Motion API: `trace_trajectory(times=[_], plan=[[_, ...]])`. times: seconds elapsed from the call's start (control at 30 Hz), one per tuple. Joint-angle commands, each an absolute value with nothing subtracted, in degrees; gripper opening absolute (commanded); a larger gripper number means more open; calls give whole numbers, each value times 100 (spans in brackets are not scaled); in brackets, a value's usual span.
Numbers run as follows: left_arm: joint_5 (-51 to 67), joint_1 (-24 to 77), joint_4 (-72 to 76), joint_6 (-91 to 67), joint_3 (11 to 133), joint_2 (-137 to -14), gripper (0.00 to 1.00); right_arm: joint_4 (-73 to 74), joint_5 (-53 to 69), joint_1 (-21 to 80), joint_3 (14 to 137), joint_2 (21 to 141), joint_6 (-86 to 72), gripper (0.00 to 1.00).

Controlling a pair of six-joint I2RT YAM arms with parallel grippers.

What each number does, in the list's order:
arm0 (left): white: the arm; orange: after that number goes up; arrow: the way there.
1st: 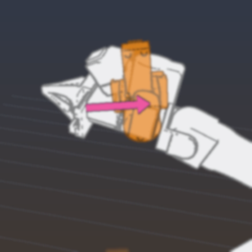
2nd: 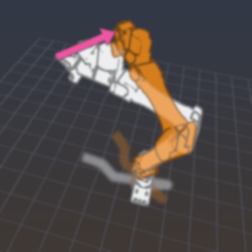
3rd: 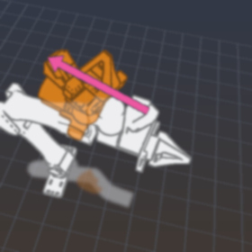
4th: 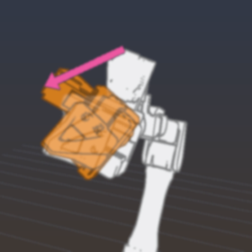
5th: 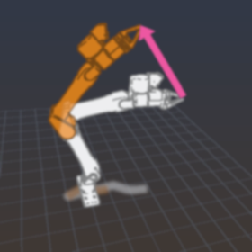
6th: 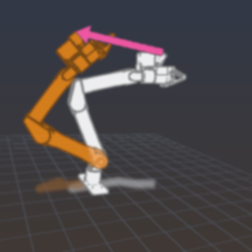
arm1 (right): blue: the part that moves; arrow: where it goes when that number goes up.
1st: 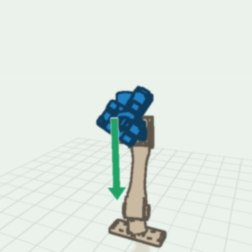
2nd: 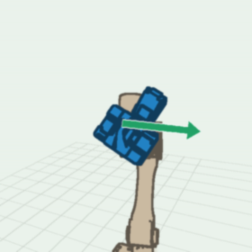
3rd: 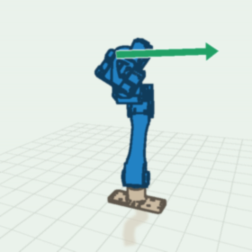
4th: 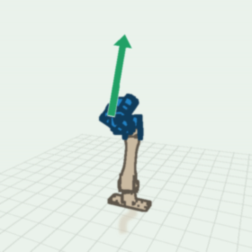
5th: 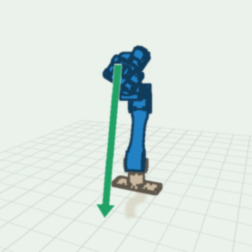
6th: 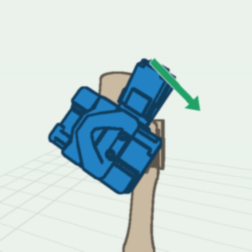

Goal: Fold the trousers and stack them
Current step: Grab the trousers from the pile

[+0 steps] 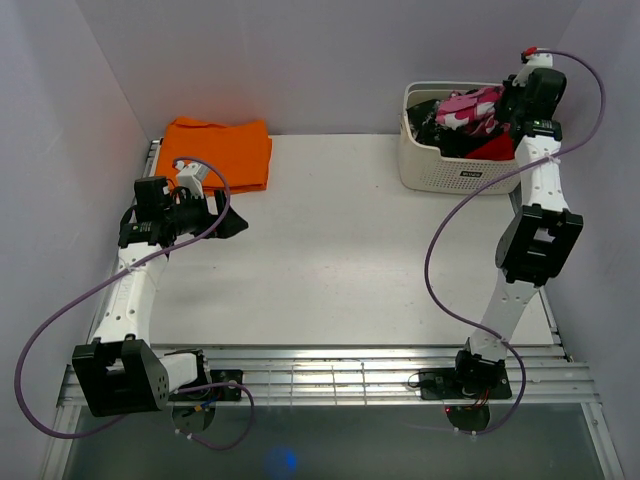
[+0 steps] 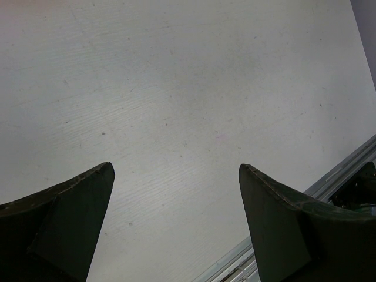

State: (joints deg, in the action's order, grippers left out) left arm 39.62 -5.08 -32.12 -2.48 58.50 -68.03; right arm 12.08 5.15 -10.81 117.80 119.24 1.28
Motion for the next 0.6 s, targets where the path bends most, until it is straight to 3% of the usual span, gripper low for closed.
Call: trace_trajectory(times=[0.0,0.27,0.57], plan=[[4025,-519,-3155,-272,5888,-6583,98,-351,957,-958,11988,10785,-447,8],[3709,-519,-3269,-404,6011,-6460,98,-650,1379,-730,12428,10136,-835,8],[3709,-562,-3586,-597,6565,-6434,98,-1133,1696,-325,11910,8704,-905,8]])
